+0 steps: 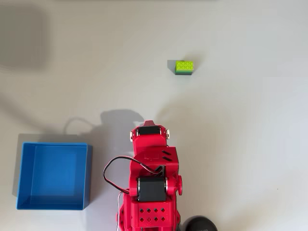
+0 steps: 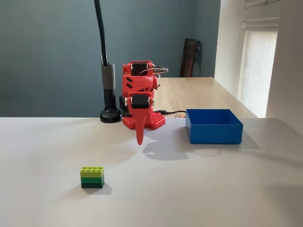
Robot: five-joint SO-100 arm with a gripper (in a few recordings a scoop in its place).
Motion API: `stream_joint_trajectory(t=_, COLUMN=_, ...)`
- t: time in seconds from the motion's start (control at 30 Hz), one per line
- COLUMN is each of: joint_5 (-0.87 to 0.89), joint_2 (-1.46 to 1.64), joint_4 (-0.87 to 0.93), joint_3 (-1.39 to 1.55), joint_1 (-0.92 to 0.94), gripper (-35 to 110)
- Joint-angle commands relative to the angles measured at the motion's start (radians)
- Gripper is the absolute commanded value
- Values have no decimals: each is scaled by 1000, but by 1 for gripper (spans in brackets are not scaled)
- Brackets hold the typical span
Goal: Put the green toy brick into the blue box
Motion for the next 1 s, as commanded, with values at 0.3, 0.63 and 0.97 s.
stream_joint_trajectory(t=0.3, joint_5=-40, joint_2=21, joint_4=2, joint_3=6, joint_1=-3, gripper=0)
stream_joint_trajectory(t=0.63, joint_5=-40, joint_2=21, joint_4=2, joint_3=6, joint_1=-3, gripper=0)
stream_joint_trajectory(t=0.97, joint_5=-41, joint_2=11, joint_4=-23, joint_3=-44, joint_1=-5, gripper=0)
